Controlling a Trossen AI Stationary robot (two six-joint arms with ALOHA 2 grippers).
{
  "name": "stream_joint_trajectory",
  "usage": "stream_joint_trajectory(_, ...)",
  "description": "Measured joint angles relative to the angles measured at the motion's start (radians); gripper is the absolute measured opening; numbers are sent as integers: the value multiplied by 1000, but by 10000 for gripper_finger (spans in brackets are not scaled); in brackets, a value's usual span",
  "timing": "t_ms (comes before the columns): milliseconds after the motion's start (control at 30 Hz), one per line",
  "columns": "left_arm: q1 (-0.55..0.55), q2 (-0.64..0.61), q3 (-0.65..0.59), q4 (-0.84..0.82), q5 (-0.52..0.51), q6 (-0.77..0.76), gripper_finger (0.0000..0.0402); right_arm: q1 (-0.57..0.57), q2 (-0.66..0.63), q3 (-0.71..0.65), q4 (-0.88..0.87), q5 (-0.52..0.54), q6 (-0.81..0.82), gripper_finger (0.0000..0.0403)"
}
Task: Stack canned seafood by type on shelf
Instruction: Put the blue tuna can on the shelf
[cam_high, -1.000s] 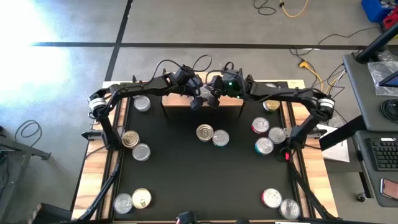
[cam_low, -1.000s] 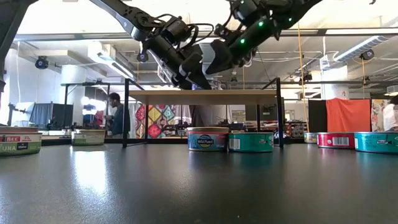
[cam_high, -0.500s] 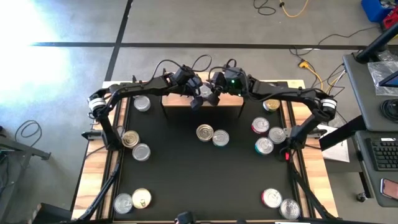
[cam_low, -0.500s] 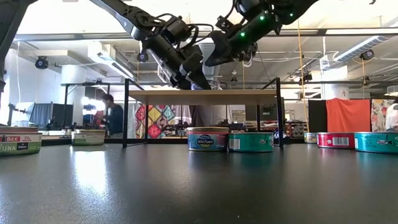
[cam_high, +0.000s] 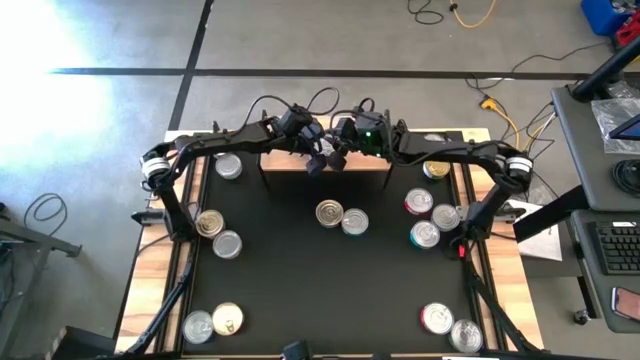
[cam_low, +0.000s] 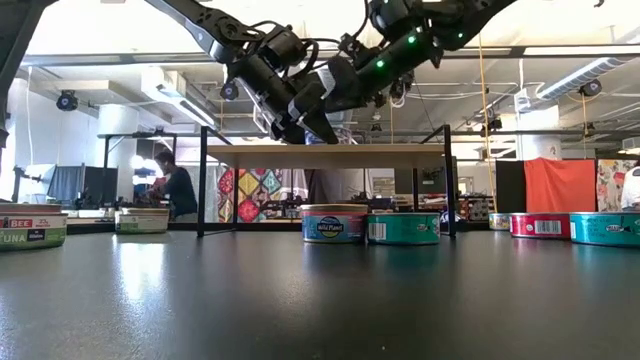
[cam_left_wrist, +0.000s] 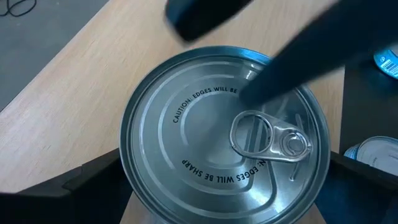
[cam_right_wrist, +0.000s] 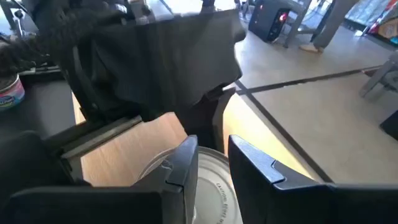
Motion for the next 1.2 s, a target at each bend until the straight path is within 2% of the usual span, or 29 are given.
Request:
stream_joint_trajectory(400,-2,0,0,-5,0,-11,400,-1,51,28,8,-4,0,116)
stream_joint_trajectory(933,-10,-34,-3,-61,0,-43,400,-17,76,40,-156,-33,-18,79)
stream_joint_trajectory(1200,-18,-46,-5,-93,-13,-15,400,-20,71,62,-200,-101,-58,89)
